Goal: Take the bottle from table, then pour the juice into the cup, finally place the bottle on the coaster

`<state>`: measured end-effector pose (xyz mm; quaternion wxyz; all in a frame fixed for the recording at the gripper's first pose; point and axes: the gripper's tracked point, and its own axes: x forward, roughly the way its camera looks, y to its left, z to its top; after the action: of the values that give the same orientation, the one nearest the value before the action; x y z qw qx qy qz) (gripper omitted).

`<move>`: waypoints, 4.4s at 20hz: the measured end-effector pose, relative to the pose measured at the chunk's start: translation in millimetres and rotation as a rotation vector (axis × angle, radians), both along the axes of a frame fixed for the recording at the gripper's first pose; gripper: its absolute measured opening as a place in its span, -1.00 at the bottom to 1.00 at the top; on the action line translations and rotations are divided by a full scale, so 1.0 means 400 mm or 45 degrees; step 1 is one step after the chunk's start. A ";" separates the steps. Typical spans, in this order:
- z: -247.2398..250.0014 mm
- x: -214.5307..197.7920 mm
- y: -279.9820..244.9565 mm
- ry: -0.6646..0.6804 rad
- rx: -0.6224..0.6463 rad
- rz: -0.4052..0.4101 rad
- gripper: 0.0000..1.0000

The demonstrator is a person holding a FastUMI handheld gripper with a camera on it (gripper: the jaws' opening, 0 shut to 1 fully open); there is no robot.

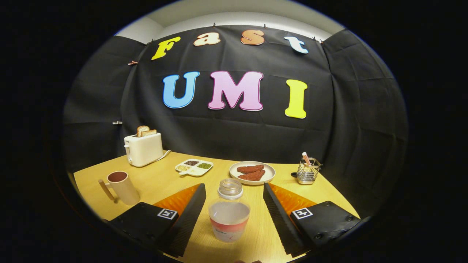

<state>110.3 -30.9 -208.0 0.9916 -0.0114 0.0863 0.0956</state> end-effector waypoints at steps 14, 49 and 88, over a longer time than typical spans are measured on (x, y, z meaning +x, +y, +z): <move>-0.145 0.036 0.010 0.093 0.133 -0.065 0.95; 0.179 0.065 0.312 -0.082 -0.780 0.016 0.53; -0.133 0.069 0.618 -0.329 -1.858 0.703 0.50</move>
<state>137.7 216.3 -261.2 0.6763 -0.6908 0.0055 0.2556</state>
